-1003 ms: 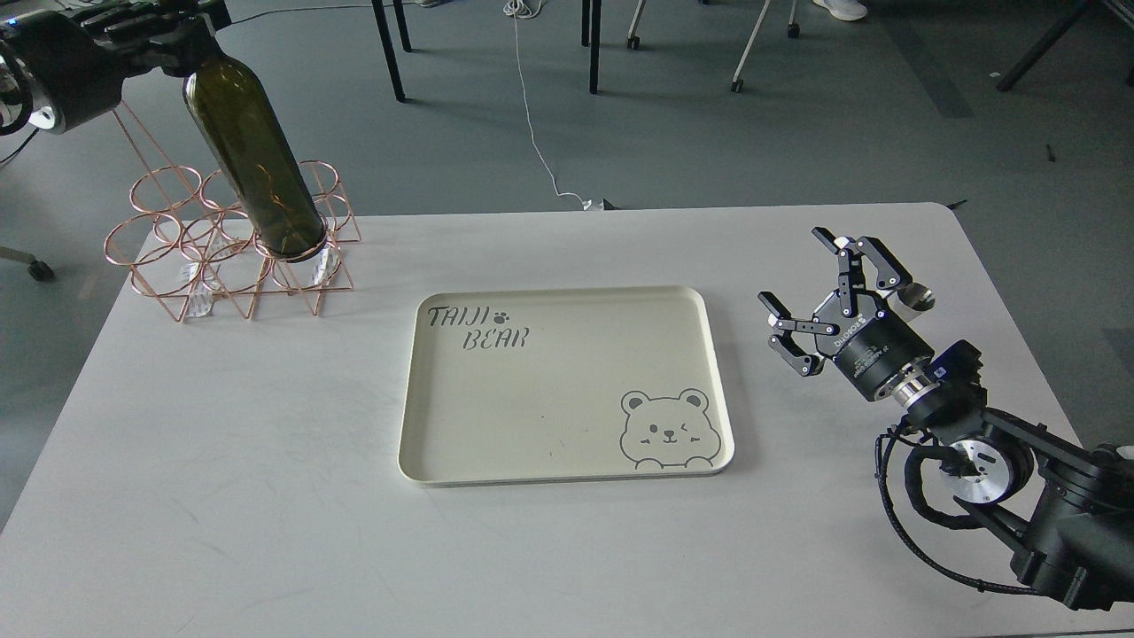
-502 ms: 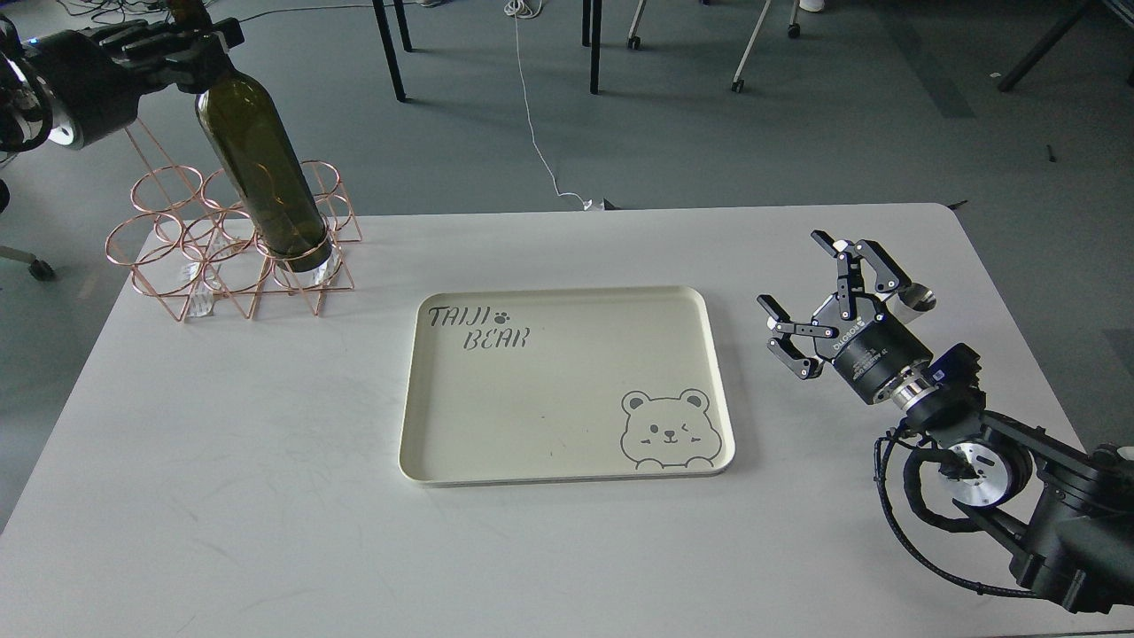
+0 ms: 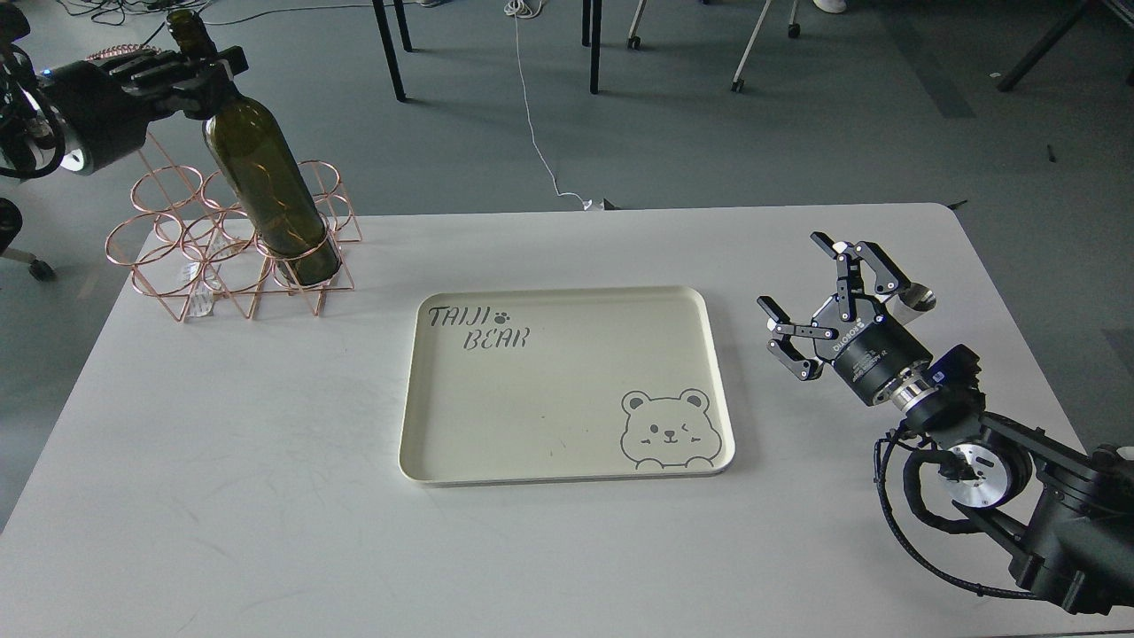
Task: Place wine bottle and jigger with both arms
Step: 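Lower the bottle into the copper rack with the left gripper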
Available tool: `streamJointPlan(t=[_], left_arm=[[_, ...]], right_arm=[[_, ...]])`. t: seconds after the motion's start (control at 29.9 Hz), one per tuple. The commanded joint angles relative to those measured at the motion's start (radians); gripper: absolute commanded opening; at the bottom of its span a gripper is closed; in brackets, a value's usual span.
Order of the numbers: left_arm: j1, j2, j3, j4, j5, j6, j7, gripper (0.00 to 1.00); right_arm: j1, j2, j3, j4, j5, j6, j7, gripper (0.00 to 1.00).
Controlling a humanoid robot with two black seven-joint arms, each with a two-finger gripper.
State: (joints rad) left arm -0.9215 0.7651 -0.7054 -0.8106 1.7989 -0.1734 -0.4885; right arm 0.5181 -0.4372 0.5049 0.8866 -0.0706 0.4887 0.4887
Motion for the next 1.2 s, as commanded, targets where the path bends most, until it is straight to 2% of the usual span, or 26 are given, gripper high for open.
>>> streamJointPlan(t=[0.0, 1.0, 1.17], left_arm=[[0.004, -0.004, 0.0, 0.001, 0.002, 0.0, 0.0, 0.25], [0.05, -0.02, 0.001, -0.001, 0.002, 0.005, 0.0, 0.33], [0.053, -0.033, 0.001, -0.001, 0.011, 0.005, 0.0, 0.39]], right_arm=[[-0.001, 0.0, 0.0, -0.001, 0.0, 0.0, 0.0, 0.99], [-0.01, 0.0, 0.0, 0.0, -0.002, 0.0, 0.0, 0.99], [-0.01, 0.0, -0.002, -0.001, 0.0, 0.0, 0.0, 0.99]])
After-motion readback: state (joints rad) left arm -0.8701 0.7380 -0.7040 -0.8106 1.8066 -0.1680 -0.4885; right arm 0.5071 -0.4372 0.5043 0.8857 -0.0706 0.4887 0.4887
